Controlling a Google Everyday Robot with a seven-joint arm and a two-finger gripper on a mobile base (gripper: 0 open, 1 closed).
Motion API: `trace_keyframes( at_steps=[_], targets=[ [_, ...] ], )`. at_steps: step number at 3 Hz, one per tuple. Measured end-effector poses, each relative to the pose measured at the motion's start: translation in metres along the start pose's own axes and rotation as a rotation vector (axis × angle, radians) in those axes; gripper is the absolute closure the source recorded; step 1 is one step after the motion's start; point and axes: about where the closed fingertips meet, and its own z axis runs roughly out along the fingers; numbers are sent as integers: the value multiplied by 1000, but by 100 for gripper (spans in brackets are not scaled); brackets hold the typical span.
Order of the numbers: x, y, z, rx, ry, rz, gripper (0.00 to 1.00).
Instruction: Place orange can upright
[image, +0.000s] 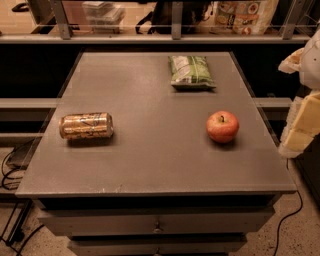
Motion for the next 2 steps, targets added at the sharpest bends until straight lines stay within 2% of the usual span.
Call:
trace_keyframes(
  at_steps=[1,2],
  targets=[
    [-2,-1,-1,4,4,-10,0],
    [-28,-4,-1,2,-62,-76,0]
  ],
)
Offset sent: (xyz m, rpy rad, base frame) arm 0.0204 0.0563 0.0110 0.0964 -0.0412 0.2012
